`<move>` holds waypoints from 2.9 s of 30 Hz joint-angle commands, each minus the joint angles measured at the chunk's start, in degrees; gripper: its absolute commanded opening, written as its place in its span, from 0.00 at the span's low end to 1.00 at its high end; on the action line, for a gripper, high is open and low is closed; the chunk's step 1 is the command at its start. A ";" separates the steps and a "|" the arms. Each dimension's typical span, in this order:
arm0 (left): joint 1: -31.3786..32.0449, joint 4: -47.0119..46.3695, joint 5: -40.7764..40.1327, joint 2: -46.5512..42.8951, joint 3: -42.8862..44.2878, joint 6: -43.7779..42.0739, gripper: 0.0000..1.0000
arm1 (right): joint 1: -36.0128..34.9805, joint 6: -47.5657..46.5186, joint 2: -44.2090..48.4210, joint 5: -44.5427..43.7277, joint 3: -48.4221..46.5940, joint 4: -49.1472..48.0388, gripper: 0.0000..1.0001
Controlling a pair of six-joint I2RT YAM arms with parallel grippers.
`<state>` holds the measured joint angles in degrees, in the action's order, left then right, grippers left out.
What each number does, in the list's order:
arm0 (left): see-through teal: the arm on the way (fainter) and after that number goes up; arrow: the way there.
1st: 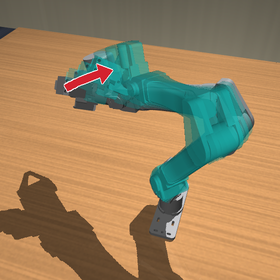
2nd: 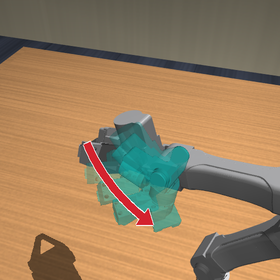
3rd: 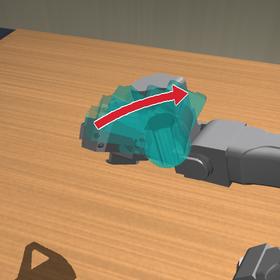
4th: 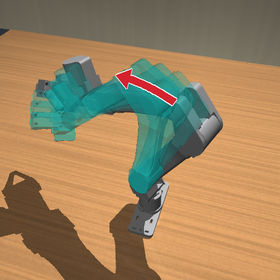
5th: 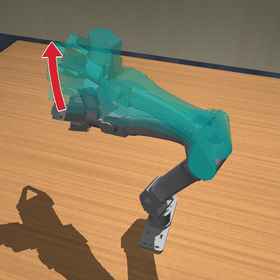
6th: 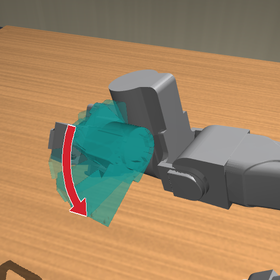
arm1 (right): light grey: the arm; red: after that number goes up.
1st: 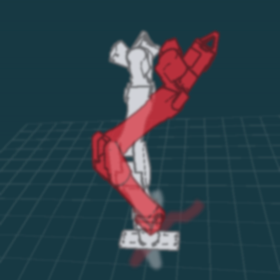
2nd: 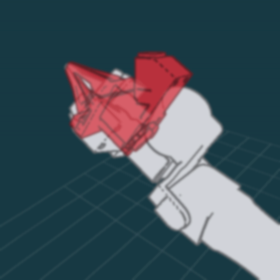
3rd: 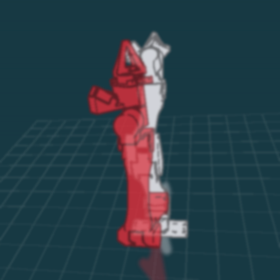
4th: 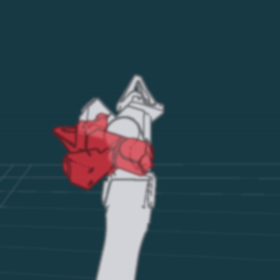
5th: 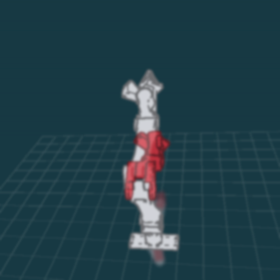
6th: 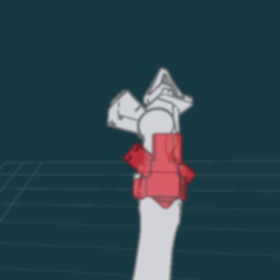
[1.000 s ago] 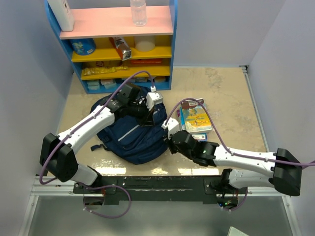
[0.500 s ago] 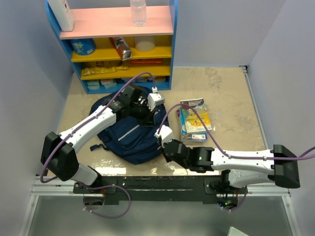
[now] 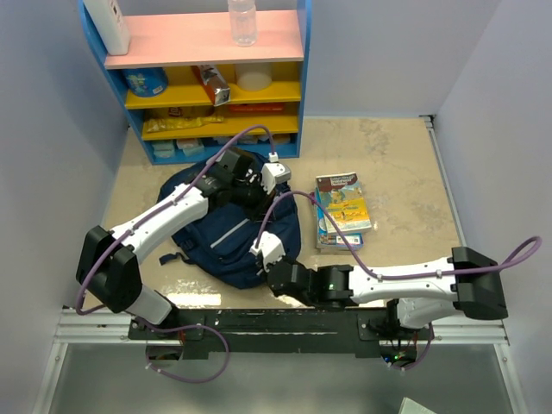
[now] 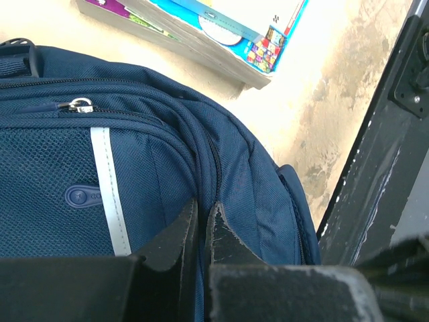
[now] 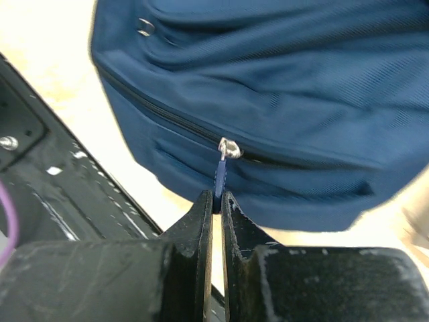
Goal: Pack the student bag
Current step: Unzip the student bag at the center of the board, then pick up the book from the center of the board.
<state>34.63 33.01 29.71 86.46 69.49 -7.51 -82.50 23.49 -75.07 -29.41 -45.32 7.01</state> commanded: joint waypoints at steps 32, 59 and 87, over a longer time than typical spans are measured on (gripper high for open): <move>-0.88 -8.76 -7.30 1.70 12.07 5.93 0.00 | -5.30 -7.13 -31.62 0.93 -21.73 -24.23 0.00; -6.86 -7.00 -7.83 -4.36 4.34 0.39 0.00 | 25.00 26.58 16.95 0.05 0.13 4.30 0.99; -6.86 -6.38 -2.56 -5.77 2.75 0.48 0.00 | 44.79 52.98 20.93 -7.76 13.34 18.82 0.99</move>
<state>29.63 30.96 28.84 82.72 72.25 -4.34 -39.57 75.88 -52.42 -32.67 -31.03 27.73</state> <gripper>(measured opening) 0.058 0.986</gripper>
